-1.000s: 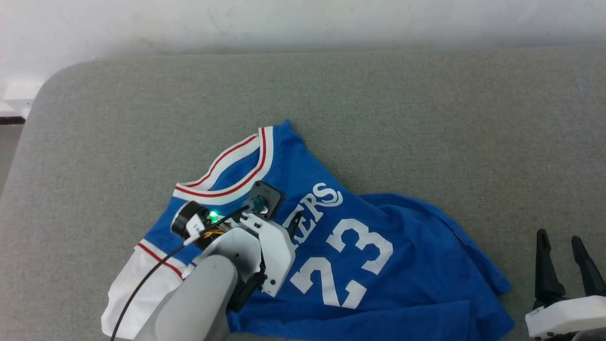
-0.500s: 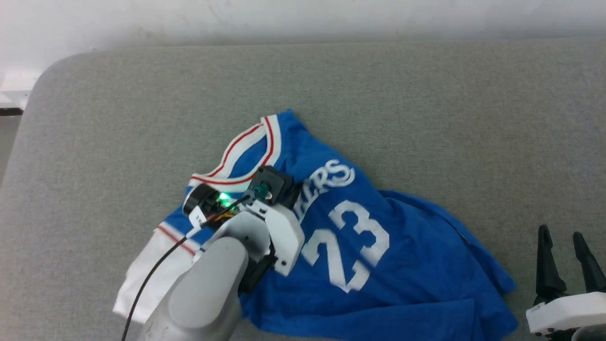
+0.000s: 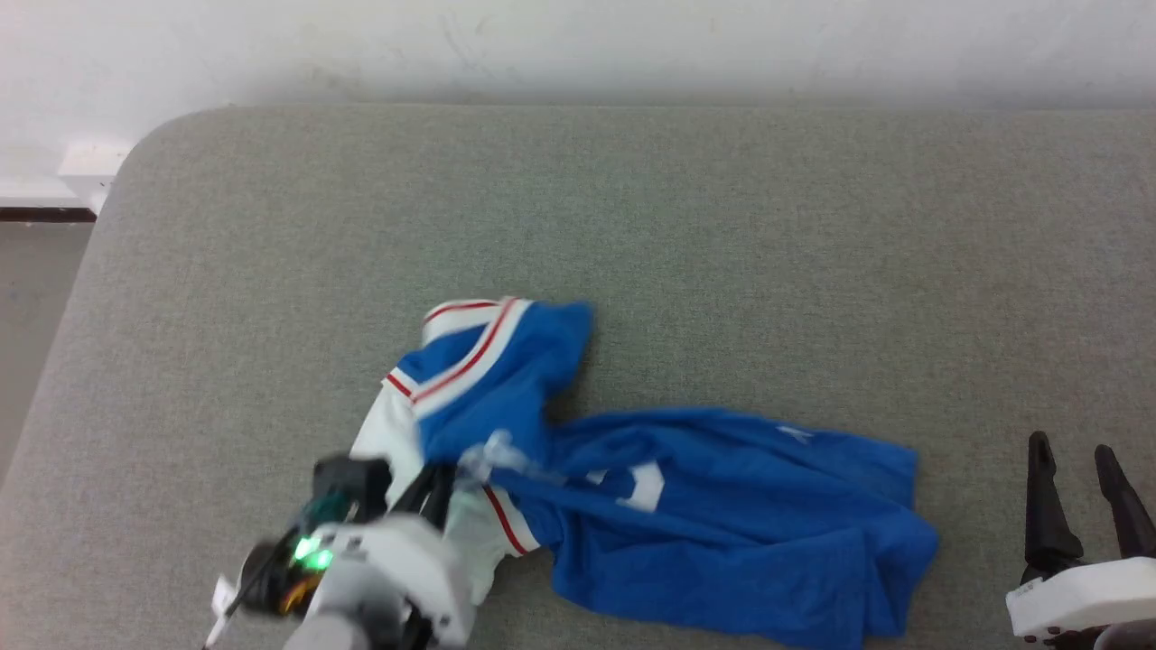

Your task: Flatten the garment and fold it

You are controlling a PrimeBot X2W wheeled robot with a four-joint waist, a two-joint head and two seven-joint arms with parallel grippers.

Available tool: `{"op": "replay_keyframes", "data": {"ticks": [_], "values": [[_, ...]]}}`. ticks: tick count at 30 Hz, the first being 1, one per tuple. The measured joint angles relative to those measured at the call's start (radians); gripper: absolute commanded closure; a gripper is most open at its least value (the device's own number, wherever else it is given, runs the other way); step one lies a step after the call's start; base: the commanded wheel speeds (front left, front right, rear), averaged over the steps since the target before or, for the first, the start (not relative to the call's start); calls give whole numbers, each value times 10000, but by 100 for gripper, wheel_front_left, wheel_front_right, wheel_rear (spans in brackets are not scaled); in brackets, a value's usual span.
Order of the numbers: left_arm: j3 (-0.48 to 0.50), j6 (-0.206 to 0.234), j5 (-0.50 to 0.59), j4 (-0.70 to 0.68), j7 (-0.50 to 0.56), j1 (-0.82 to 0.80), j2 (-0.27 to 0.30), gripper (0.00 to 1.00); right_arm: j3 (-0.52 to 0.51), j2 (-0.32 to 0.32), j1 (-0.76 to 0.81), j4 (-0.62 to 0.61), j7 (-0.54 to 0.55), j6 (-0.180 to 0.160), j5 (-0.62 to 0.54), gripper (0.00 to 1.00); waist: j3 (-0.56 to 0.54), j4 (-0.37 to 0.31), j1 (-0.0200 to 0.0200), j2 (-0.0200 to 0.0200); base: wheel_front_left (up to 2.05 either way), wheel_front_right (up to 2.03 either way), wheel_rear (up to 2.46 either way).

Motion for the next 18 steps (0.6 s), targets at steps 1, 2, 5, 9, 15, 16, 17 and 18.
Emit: {"op": "replay_keyframes", "data": {"ticks": [1, 2, 5, 9, 15, 16, 17, 18], "values": [[113, 105, -88, 59, 38, 348, 79, 100, -2, 0, 5, -8, 31, 0, -2, 0, -8, 14, 0, 0, 0, 0, 0], [228, 188, -157, 121, 50, 643, 148, 96, -4, 0, 6, -19, 56, 0, -2, 0, -19, 26, 0, 0, 0, 0, 0], [458, 456, -339, 244, 75, 1144, 228, 29, -15, -2, 10, -65, 90, 0, -17, 0, -68, 76, 0, 0, 0, 0, 0], [646, 644, -533, 27, 40, 1369, 163, 0, -21, -2, 79, -132, 192, 0, -92, 0, -167, 141, 0, 0, 0, 0, 0], [1045, 1009, -568, -1317, -174, 1327, 261, 0, 4, 0, 205, -146, 309, 0, -92, 0, -368, 170, 0, 0, 0, 0, 0], [1049, 1104, -447, -1693, -173, 1268, 326, 0, 4, -2, 229, -146, 318, 0, -92, 0, -412, 176, 0, 0, 0, 0, 0], [1009, 1166, -276, -2021, -113, 1173, 426, 0, 6, -2, 250, -146, 318, 0, -92, 0, -455, 183, -1, 0, 0, 0, 0], [909, 1195, -73, -2318, 27, 1024, 546, 0, 10, -2, 280, -148, 320, 0, -92, 0, -497, 189, -1, 0, 0, 0, 0]]}}
